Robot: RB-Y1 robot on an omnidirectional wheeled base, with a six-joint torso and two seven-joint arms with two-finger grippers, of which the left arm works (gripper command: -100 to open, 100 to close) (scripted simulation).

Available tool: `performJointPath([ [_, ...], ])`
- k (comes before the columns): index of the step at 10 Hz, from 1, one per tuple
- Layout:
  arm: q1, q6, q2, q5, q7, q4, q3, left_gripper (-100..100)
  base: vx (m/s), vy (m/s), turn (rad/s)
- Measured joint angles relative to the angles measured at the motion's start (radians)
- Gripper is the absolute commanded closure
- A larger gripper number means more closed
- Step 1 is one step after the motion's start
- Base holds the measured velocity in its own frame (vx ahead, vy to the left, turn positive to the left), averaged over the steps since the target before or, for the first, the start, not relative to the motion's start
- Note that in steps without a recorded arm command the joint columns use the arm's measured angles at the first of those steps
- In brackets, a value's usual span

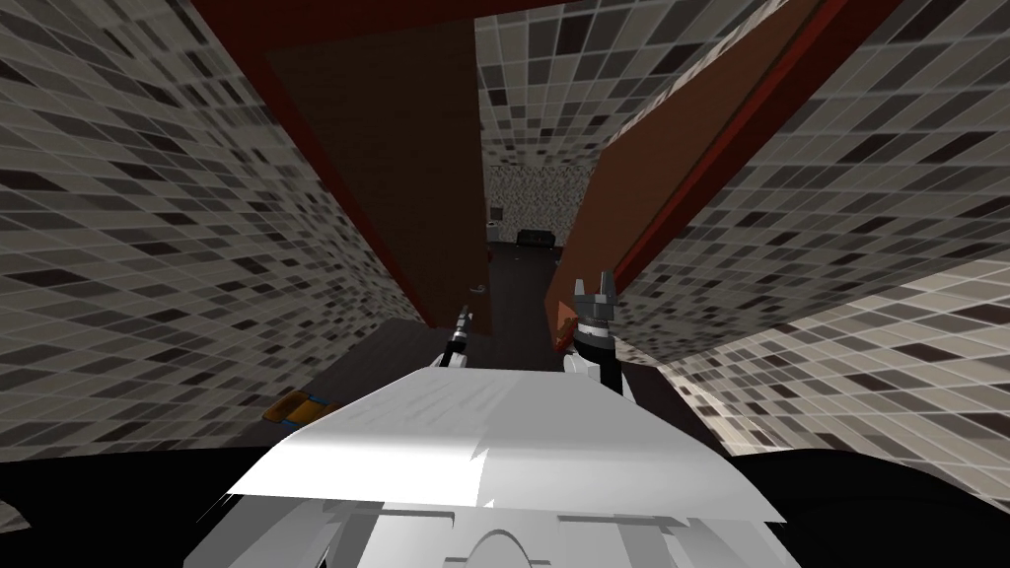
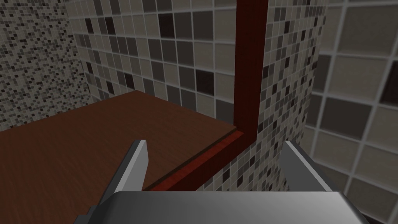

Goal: Push the door open

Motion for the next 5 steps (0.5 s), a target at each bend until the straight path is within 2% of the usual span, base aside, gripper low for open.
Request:
performJointPath([
  [1, -0.019, -0.008, -0.002, 0.001, 0.001, 0.039, -0.005, -100, 0.088, 0.084, -0.055],
  [5, -0.058, -0.013, 0.001, 0.006, 0.005, 0.134, -0.019, -100, 0.06, 0.059, -0.031],
])
